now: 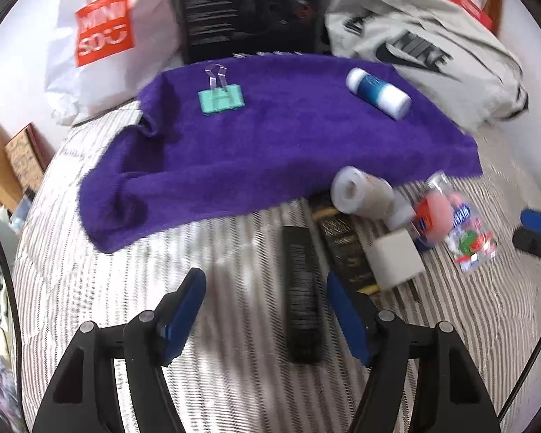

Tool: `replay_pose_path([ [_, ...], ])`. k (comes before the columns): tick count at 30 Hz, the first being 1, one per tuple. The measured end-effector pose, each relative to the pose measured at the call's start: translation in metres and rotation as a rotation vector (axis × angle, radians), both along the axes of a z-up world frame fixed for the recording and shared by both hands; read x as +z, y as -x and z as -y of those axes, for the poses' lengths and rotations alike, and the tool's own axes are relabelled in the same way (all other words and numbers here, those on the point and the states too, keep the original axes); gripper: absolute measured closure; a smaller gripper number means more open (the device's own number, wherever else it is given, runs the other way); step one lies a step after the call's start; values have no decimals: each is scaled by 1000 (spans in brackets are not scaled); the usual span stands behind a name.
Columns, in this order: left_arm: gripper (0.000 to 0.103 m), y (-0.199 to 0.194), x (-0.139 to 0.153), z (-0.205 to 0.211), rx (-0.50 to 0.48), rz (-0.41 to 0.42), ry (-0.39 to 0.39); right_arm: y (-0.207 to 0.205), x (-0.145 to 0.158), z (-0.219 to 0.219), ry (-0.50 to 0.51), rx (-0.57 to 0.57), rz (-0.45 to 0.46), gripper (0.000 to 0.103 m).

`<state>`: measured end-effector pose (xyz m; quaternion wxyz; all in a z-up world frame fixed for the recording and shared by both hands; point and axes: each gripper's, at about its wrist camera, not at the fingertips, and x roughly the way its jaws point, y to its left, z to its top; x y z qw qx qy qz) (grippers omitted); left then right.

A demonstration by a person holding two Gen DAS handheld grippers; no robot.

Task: Organize rigid objects
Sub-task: 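Grasp the black rectangular case with the left tool while the right tool grasps the pink highlighter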

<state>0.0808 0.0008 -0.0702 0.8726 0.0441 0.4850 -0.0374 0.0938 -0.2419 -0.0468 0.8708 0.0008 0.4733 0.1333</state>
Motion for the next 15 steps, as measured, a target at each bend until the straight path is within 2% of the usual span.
replay_pose_path([
  [3,43,3,-1,3,-8,23,-6,-3,-3,4,4,-4,-7,39],
  [5,60,2,0,0,-11,21,39,-4,-5,7,14,-3,-5,39],
  [6,64,0,0,-1,-6,26,33,-4,-6,7,16,-2,-3,39],
  [8,79,-1,1,1,-29,19,35,-7,-10,9,13,1,-3,39],
  [12,81,0,2,6,-42,22,6,-17,-20,7,8,18,-10,39],
  [15,81,-1,2,3,-32,17,25,-27,-27,2,22,34,-22,40],
])
